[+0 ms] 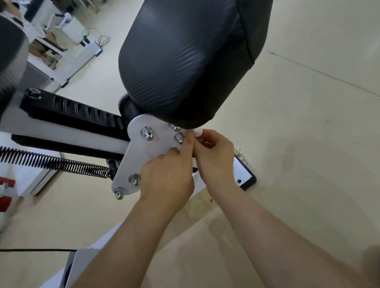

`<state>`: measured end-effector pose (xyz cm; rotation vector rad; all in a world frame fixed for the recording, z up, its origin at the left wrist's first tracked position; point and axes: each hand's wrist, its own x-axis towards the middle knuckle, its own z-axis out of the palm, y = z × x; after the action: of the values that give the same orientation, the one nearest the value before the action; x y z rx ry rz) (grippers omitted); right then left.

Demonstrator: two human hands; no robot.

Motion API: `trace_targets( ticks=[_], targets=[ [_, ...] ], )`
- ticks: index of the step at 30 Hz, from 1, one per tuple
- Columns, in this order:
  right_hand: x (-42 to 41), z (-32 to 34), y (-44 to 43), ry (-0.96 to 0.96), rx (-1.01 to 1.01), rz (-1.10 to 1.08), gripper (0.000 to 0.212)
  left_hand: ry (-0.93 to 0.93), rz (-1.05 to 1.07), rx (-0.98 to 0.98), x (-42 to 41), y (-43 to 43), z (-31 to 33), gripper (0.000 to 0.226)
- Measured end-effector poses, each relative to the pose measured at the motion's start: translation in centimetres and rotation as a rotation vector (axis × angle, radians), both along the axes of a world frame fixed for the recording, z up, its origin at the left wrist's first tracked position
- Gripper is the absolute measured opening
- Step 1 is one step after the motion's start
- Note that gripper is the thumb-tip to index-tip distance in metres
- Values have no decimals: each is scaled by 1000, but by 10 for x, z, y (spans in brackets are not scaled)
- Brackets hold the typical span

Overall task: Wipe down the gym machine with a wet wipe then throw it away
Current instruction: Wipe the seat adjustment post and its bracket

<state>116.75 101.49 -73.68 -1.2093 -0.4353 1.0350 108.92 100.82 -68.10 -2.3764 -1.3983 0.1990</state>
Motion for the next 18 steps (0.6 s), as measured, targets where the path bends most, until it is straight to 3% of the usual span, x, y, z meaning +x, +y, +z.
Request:
trace_targets(
  ticks=[2,4,10,14,18],
  targets=[
    [1,3,5,33,-25,-30,20,-32,-17,-2,-3,-1,1,81],
    [4,6,10,117,-58,-95,4,-4,-13,8,-5,-1,1,81],
    [2,-5,3,355,-175,-54,16,164,3,-53,10,-1,-13,82],
    [3,5,11,250,-41,-47,35,9,-40,13,7,4,-9,70],
    [-5,-13,7,263,-143,-45,19,156,-45,-21,4,1,-16,84]
  ],
)
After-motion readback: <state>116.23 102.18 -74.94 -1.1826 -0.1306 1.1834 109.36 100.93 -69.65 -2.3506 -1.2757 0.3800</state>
